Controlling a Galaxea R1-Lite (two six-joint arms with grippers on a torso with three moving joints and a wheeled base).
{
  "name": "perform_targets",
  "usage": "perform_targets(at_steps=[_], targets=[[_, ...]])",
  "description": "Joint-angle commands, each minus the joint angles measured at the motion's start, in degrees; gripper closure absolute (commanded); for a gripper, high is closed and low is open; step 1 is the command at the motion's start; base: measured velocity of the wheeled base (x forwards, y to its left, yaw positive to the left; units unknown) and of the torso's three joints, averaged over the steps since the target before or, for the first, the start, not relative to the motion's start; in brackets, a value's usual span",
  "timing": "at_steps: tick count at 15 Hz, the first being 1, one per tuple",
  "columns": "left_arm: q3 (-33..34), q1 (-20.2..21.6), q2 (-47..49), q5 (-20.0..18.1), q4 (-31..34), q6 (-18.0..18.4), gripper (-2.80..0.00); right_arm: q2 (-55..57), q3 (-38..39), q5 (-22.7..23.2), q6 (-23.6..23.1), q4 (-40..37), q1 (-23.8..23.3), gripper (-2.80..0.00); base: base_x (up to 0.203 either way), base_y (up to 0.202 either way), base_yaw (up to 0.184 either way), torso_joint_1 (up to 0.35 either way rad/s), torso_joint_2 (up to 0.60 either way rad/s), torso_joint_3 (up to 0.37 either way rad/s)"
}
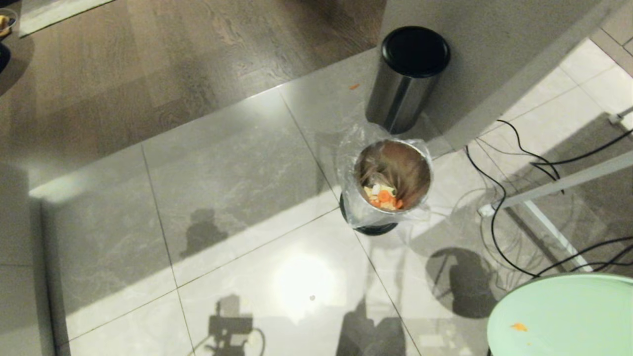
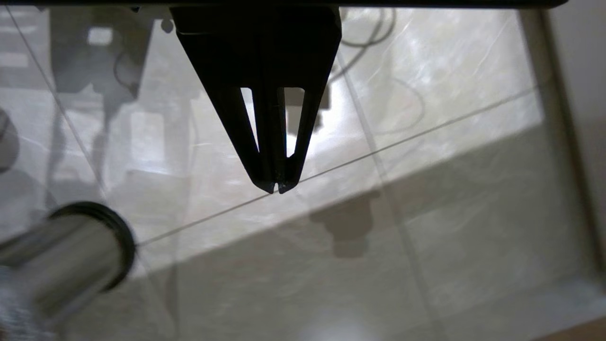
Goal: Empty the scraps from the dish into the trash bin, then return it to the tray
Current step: Put the plate back to the table
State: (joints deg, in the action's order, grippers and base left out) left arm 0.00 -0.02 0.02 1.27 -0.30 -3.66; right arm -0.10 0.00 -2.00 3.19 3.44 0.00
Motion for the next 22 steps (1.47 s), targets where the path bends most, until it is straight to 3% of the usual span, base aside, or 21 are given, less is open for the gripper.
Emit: perform_targets(at_steps=[1, 22], targets=[[0.00, -0.02, 0.06, 0.05, -0.05, -0.03, 0.00, 0.10, 0.00, -0.02, -0.03, 0.08, 0.00, 0.00, 0.000, -0.007, 0.156, 0.001, 0.00, 0.000], [0.00, 0.02, 0.06, 0.05, -0.05, -0.03, 0.00, 0.10, 0.00, -0.02, -0.12, 0.08, 0.00, 0.00, 0.000, 0.000, 0.010, 0.000, 0.00, 0.000]])
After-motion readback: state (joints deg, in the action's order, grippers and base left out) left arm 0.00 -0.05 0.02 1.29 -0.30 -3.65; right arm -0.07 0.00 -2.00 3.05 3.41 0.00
